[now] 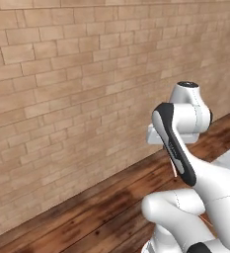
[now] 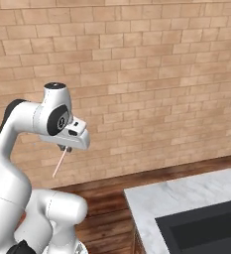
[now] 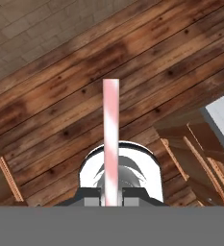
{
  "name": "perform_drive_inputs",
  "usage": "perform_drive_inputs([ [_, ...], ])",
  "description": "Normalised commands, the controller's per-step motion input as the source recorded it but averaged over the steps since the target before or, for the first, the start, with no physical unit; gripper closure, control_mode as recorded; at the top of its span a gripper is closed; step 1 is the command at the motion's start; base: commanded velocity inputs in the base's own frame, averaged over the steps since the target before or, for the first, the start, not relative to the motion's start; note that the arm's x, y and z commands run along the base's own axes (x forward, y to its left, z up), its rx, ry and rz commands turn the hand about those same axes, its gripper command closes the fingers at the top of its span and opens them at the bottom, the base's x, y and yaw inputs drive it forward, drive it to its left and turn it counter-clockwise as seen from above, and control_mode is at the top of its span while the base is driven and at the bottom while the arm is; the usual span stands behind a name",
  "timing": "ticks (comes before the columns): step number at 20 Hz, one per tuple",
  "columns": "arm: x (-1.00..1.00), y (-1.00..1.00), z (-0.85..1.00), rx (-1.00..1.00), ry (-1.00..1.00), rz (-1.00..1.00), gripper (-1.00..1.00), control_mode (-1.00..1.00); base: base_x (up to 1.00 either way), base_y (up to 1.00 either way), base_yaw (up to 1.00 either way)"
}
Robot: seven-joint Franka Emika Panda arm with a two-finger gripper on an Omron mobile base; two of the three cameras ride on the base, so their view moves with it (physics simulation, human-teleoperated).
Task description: Take a straw from the drawer in front and place it inside the glass cup on the dining counter.
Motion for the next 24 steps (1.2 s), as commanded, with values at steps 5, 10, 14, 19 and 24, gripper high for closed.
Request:
perform_drive_inputs([
  [5, 0.0, 0.0, 0.0, 0.0, 0.0, 0.0, 1.0, 1.0, 0.47, 0.26, -0.25],
  [10, 0.0, 0.0, 0.0, 0.0, 0.0, 0.0, 1.0, 1.0, 0.44, 0.3, -0.26],
  [14, 0.0, 0.0, 0.0, 0.0, 0.0, 0.0, 1.0, 1.0, 0.4, 0.24, -0.27],
  [19, 0.0, 0.0, 0.0, 0.0, 0.0, 0.0, 1.0, 1.0, 0.38, 0.24, -0.29],
  [24, 0.0, 0.0, 0.0, 0.0, 0.0, 0.0, 1.0, 1.0, 0.32, 0.2, -0.29],
])
